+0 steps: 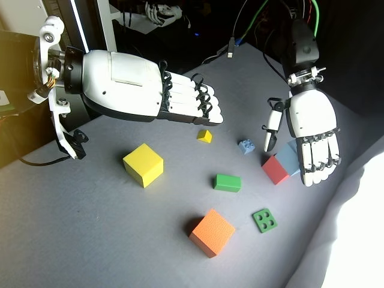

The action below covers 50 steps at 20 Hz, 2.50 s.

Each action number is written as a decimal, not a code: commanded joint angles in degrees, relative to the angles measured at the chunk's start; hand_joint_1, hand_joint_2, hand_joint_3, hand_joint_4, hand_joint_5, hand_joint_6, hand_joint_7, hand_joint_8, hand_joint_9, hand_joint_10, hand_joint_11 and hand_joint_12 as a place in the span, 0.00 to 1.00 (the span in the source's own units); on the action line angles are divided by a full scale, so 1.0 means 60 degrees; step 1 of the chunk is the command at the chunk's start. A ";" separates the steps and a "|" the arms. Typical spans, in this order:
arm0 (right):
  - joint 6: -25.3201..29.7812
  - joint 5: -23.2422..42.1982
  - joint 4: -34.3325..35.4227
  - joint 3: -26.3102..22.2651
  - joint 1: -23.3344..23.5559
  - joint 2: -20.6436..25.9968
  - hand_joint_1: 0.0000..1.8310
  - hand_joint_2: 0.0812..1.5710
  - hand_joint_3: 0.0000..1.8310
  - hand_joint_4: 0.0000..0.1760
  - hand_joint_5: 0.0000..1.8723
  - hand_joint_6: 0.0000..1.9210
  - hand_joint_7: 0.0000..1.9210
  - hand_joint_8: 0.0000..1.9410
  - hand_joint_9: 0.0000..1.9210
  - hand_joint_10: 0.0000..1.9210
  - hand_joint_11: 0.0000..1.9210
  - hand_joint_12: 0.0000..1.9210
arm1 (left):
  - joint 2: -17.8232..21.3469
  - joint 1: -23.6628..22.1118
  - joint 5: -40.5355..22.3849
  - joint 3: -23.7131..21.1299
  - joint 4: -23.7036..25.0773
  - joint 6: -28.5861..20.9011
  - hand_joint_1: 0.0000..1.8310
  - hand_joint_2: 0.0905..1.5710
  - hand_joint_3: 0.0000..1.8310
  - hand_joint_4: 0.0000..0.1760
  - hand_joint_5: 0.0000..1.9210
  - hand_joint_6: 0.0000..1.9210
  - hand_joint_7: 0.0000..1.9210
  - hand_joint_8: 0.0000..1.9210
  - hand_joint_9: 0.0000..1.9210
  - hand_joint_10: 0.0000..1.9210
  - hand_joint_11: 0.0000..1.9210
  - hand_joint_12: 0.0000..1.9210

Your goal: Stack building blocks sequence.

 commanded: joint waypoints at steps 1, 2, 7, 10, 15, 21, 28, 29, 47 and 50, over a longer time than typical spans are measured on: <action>0.0007 0.0999 0.0521 -0.0097 0.0052 0.0135 0.52 0.60 0.00 0.00 0.00 0.00 0.00 0.00 0.00 0.00 0.00 0.00 | 0.0181 -0.0073 -0.0356 0.0010 0.0075 0.0011 0.30 0.72 0.00 0.00 0.11 0.00 0.12 0.00 0.13 0.00 0.00 0.37; 0.0010 0.0998 0.0719 -0.0143 0.0013 0.0152 0.55 0.60 0.00 0.00 0.00 0.00 0.00 0.00 0.00 0.00 0.00 0.00 | 0.0200 -0.0090 -0.0356 -0.0009 0.0100 0.0011 0.30 0.73 0.00 0.00 0.10 0.00 0.11 0.00 0.12 0.00 0.00 0.35; 0.0024 0.1012 0.0851 -0.0177 -0.0149 0.0232 0.72 0.55 0.00 0.00 0.00 0.00 0.00 0.00 0.00 0.00 0.00 0.00 | 0.0300 -0.0198 -0.0487 -0.0113 0.0170 -0.0047 0.30 0.73 0.00 0.00 0.11 0.00 0.12 0.00 0.13 0.00 0.00 0.37; 0.0322 0.1064 0.0850 -0.0216 -0.0232 0.0306 0.76 0.57 0.00 0.00 0.00 0.00 0.00 0.00 0.00 0.00 0.00 0.00 | 0.0403 -0.0285 -0.0644 -0.0198 0.0819 -0.0696 0.33 0.72 0.00 0.00 0.12 0.00 0.13 0.00 0.14 0.00 0.00 0.40; 0.1023 0.0867 0.0804 -0.0243 -0.0975 0.0404 0.73 0.56 0.00 0.00 0.00 0.00 0.00 0.00 0.00 0.00 0.00 0.00 | 0.0335 -0.0392 -0.0772 -0.0120 0.0840 -0.0727 0.26 0.75 0.00 0.00 0.11 0.00 0.11 0.00 0.12 0.00 0.00 0.38; 0.1133 0.0825 0.3339 0.0049 -0.1672 0.0085 0.71 0.55 0.00 0.00 0.00 0.00 0.00 0.00 0.00 0.00 0.00 0.00 | 0.0419 -0.0623 -0.0801 -0.0139 0.0834 -0.0711 0.28 0.76 0.00 0.00 0.10 0.00 0.09 0.00 0.11 0.00 0.00 0.36; 0.1157 -0.0923 0.5968 0.0409 -0.1821 -0.0711 0.72 0.54 0.00 0.00 0.00 0.00 0.00 0.00 0.00 0.00 0.00 0.00 | 0.0570 -0.0956 -0.0852 -0.0346 0.0810 -0.0697 0.30 0.74 0.00 0.00 0.13 0.00 0.13 0.00 0.14 0.00 0.01 0.40; 0.1157 -0.1002 0.6113 0.0492 -0.1895 -0.0884 0.71 0.54 0.00 0.00 0.00 0.00 0.00 0.00 0.00 0.00 0.00 0.00 | 0.0624 -0.1051 -0.0864 -0.0436 0.0809 -0.0663 0.29 0.75 0.00 0.00 0.13 0.00 0.11 0.00 0.13 0.00 0.00 0.42; 0.0428 -0.0531 0.6153 0.1127 -0.3107 -0.1895 0.75 0.54 0.00 0.00 0.00 0.00 0.00 0.00 0.00 0.00 0.00 0.00 | 0.2514 -0.1203 -0.0866 -0.2841 0.0671 -0.0420 0.29 0.76 0.00 0.00 0.13 0.00 0.12 0.00 0.13 0.00 0.00 0.42; 0.0405 -0.0504 0.6153 0.1132 -0.3055 -0.1897 0.76 0.55 0.00 0.00 0.00 0.00 0.00 0.00 0.00 0.00 0.00 0.00 | 0.2831 -0.1215 -0.0662 -0.3221 0.0289 0.0029 0.27 0.76 0.00 0.00 0.14 0.00 0.13 0.00 0.14 0.00 0.01 0.42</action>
